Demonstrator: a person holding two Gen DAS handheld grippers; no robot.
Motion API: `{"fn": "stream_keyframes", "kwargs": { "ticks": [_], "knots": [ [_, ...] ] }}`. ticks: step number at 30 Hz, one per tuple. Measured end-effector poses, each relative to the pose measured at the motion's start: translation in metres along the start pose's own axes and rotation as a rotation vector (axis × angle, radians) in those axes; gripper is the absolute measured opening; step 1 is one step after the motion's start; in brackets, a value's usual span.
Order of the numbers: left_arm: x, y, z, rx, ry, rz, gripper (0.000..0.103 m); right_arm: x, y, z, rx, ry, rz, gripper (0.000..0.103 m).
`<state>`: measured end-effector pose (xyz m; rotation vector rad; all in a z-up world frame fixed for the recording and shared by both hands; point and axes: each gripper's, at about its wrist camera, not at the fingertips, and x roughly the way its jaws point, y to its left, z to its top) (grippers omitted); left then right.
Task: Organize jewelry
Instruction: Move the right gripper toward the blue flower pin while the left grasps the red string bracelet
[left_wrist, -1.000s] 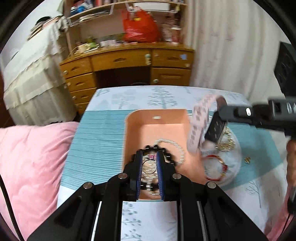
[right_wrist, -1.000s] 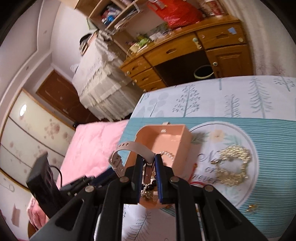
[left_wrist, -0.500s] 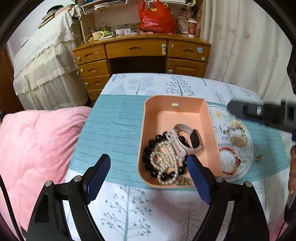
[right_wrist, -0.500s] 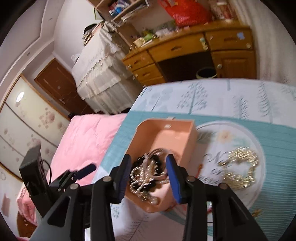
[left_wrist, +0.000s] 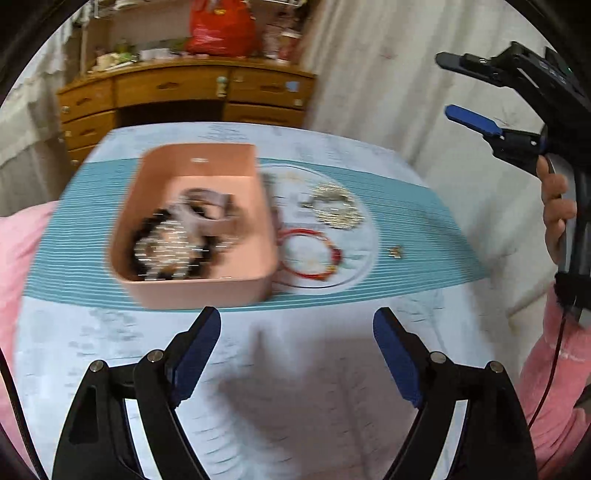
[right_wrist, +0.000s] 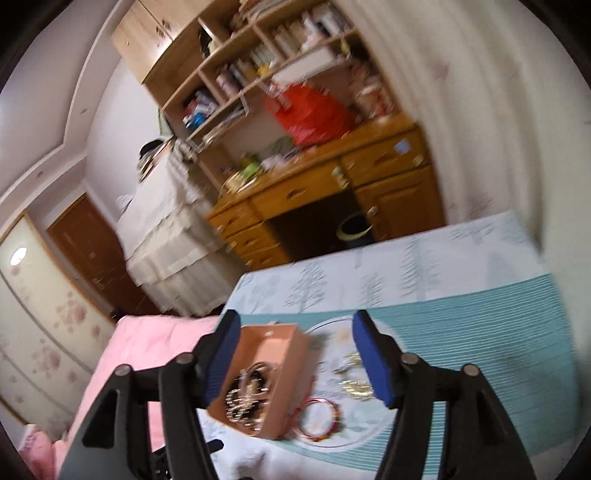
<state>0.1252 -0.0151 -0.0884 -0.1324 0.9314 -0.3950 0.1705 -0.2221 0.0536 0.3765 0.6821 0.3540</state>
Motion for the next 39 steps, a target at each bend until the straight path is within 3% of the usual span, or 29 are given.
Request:
{"fn": "stream_keyframes", "kwargs": {
  "ticks": [5,11,18,22,26,34,39],
  "knots": [
    [0.029,-0.024,0.005,0.049,-0.006,0.047,0.084,-0.014,-0.012,-0.018,-0.112,0.057,-0.149,0.069],
    [0.048,-0.034,0.007,0.072,0.001,0.089,0.086,-0.009,-0.035,-0.059,-0.247,0.166,-0.255,0.069],
    [0.065,-0.032,0.013,0.028,0.027,0.075,0.086,0.003,-0.052,-0.090,-0.335,0.235,-0.260,0.069],
    [0.071,-0.019,0.021,-0.011,0.006,0.191,0.086,0.012,-0.046,-0.099,-0.398,0.248,-0.240,0.069],
    [0.074,-0.003,0.029,-0.041,0.010,0.224,0.087,0.024,-0.040,-0.108,-0.467,0.268,-0.250,0.069],
    [0.086,-0.019,0.038,0.077,0.035,0.228,0.094,0.054,-0.046,-0.127,-0.521,0.367,-0.321,0.068],
    [0.102,-0.024,0.039,0.099,0.081,0.240,0.094,0.061,-0.053,-0.126,-0.490,0.376,-0.313,0.054]
  ]
}}
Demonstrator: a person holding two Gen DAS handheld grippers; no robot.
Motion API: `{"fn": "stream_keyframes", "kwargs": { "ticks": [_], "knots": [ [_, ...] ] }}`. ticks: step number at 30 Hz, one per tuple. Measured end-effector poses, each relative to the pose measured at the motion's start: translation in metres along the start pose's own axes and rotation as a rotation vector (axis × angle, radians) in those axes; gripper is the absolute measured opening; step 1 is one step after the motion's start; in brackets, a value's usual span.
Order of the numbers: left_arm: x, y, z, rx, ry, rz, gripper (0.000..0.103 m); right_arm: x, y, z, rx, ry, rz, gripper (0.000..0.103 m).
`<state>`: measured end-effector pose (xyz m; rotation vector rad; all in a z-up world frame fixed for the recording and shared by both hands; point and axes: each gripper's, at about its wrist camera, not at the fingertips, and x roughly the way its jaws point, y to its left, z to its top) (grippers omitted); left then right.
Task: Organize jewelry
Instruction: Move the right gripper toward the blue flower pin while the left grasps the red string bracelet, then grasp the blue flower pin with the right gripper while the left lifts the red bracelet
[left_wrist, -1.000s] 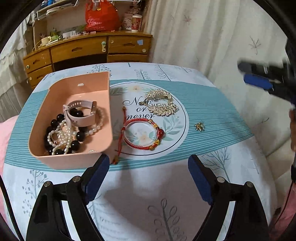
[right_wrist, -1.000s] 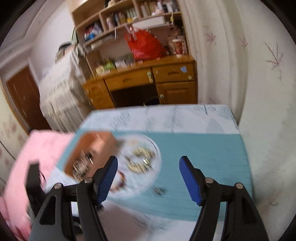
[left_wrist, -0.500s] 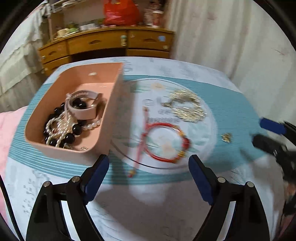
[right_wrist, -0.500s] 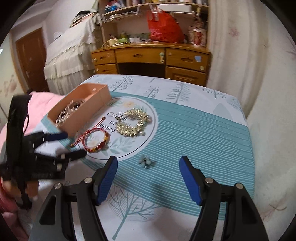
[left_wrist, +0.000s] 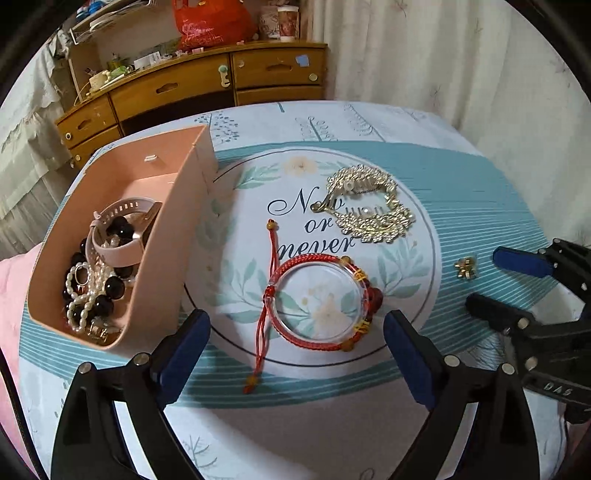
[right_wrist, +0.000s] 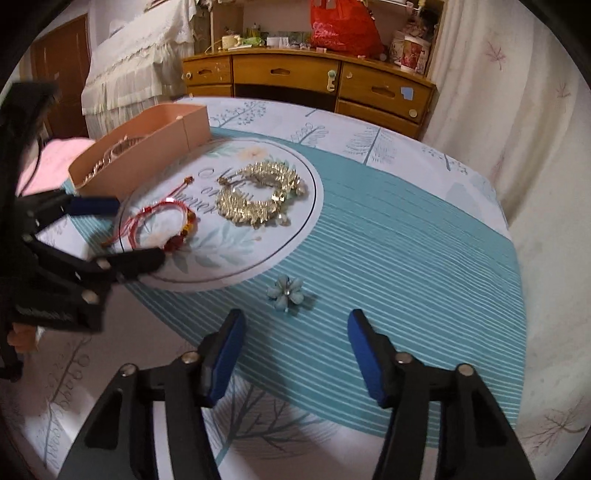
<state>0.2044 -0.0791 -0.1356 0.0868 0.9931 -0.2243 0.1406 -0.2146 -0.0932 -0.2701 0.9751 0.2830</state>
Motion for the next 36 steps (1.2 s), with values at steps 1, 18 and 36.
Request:
{"fn": "stream_keyframes", "kwargs": {
  "ticks": [1,18,36],
  "knots": [
    [0.003,-0.001,0.000,0.004,0.008,0.002,0.095,0.001,-0.001,0.001,0.003,-0.003,0.001,0.051],
    [0.002,-0.012,0.002,0.031,-0.058,-0.023,0.065,0.006,-0.006,0.010,0.063,-0.017,0.084,0.020],
    [-0.040,0.000,-0.032,0.013,0.016,-0.130,0.064,-0.009,0.026,0.012,0.109,0.035,0.210,0.020]
  ]
}}
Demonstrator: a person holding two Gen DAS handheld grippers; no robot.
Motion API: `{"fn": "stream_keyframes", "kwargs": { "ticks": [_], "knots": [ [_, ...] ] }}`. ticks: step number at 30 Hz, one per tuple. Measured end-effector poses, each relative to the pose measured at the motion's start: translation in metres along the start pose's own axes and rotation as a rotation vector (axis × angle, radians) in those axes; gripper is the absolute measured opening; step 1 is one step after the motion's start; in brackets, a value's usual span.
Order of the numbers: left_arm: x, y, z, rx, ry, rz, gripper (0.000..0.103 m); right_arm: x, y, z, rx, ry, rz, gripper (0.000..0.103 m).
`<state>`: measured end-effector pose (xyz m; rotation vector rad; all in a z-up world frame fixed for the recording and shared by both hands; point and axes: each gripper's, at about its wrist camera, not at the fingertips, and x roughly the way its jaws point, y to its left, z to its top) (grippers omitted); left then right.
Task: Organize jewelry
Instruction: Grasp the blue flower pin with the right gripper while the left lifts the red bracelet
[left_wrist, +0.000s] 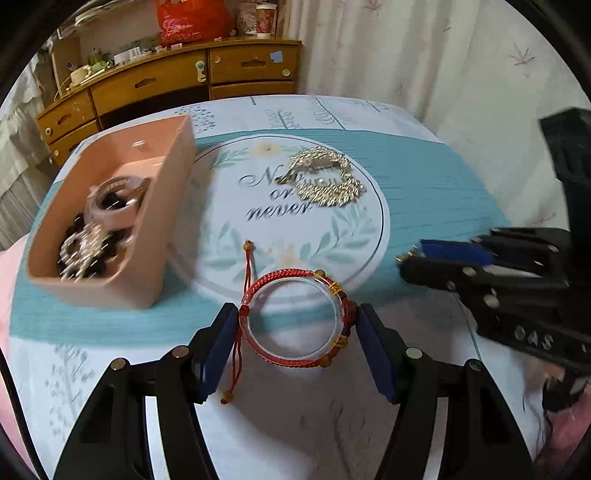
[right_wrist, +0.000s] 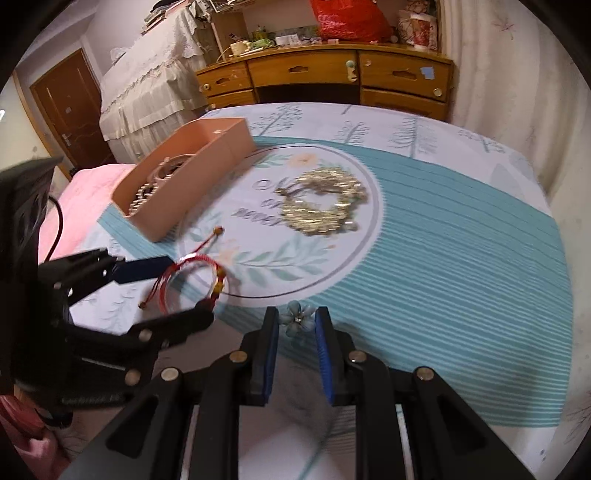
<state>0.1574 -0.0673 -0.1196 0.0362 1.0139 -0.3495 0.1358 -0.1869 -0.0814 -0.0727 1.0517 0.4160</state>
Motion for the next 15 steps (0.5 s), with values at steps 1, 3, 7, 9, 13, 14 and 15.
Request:
{"fn": "stream_keyframes", "kwargs": {
  "ticks": [1,3,7,9,13,14,15],
  "knots": [
    [-0.008,0.004,-0.005,-0.006,-0.002,-0.001,0.064,0.000,0.004,0.001,0.002,0.004,0.012,0.020],
    [-0.022,0.013,-0.014,-0.019,-0.007,-0.002,0.064,0.001,0.014,0.004,0.008,0.014,0.044,0.020],
    [-0.052,0.047,-0.036,-0.072,-0.008,0.034,0.064,0.004,0.038,0.010,0.013,0.038,0.116,0.020],
    [-0.064,0.065,-0.042,-0.099,-0.004,0.054,0.064,0.006,0.052,0.014,0.009,0.051,0.150,0.020],
    [-0.087,0.097,-0.047,-0.130,-0.023,0.096,0.064,0.009,0.083,0.024,-0.008,0.059,0.217,0.020],
    [-0.092,0.102,-0.046,-0.130,-0.031,0.107,0.064,0.009,0.091,0.026,-0.018,0.056,0.225,0.020],
    [-0.100,0.110,-0.044,-0.129,-0.049,0.124,0.064,0.008,0.100,0.029,-0.031,0.050,0.234,0.020]
  ]
}}
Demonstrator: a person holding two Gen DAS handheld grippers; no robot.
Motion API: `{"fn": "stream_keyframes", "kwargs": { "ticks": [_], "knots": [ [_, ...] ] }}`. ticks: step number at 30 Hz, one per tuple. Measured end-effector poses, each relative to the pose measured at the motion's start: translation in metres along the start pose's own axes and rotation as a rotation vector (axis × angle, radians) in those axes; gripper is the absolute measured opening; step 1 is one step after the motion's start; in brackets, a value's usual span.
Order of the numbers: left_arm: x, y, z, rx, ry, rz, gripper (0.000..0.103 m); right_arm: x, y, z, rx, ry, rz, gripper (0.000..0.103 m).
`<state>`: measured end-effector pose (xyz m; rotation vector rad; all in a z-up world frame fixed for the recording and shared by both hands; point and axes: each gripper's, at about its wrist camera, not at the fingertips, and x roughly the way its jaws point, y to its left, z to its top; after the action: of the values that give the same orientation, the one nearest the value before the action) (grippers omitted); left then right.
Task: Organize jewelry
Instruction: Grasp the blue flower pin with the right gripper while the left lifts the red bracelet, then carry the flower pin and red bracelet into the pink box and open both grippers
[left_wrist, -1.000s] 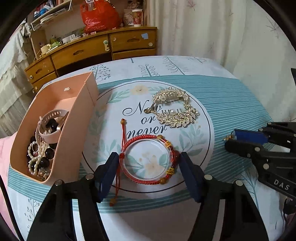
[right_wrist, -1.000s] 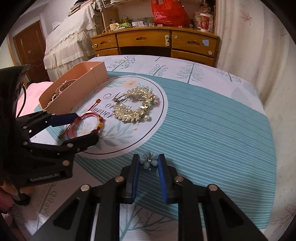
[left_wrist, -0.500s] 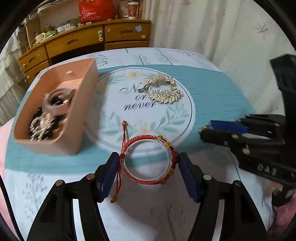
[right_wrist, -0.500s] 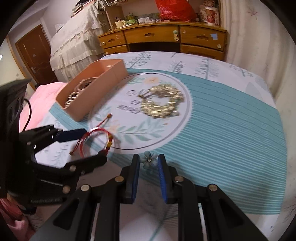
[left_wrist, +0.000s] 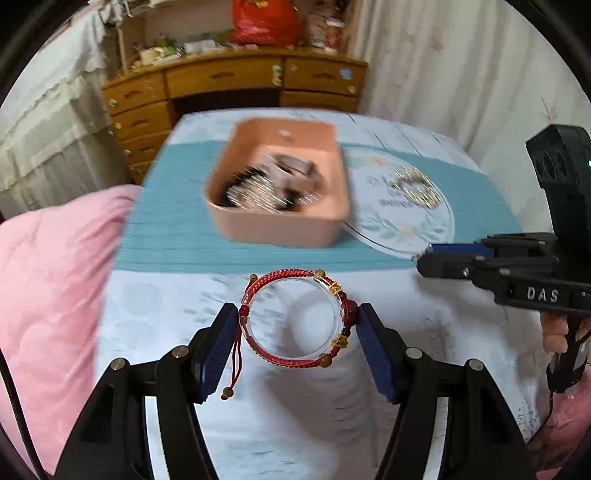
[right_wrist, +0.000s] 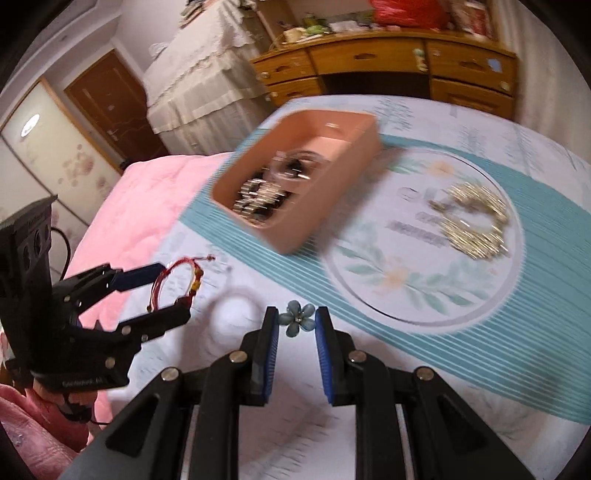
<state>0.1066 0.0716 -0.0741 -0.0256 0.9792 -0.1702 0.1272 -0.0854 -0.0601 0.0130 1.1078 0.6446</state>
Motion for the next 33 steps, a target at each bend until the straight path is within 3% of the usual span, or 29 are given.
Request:
{"fn": "stream_keyframes", "kwargs": {
  "ticks": [7,16,25,26,28,29,33],
  "knots": [
    [-0.035,0.031,0.031,0.010,-0.122,0.040,0.064,-0.005,0.042,0.031,-0.075,-0.058,0.023,0.020],
    [-0.048,0.052,0.079,-0.038,-0.213,-0.009,0.064,-0.021,0.068,0.068,-0.158,-0.147,-0.091,0.020],
    [-0.011,0.052,0.114,-0.097,-0.186,-0.091,0.065,-0.010,0.055,0.090,-0.134,-0.166,-0.097,0.020],
    [-0.008,0.051,0.115,-0.097,-0.180,-0.094,0.067,-0.005,0.051,0.091,-0.124,-0.161,-0.088,0.021],
    [0.003,0.050,0.118,-0.109,-0.163,-0.075,0.085,0.005,0.042,0.091,-0.096,-0.131,-0.063,0.031],
    [0.007,0.050,0.119,-0.118,-0.155,-0.068,0.087,0.010,0.036,0.092,-0.076,-0.113,-0.059,0.035],
    [0.017,0.054,0.121,-0.150,-0.117,-0.082,0.087,0.017,0.022,0.090,-0.025,-0.086,-0.067,0.036]
  ]
}}
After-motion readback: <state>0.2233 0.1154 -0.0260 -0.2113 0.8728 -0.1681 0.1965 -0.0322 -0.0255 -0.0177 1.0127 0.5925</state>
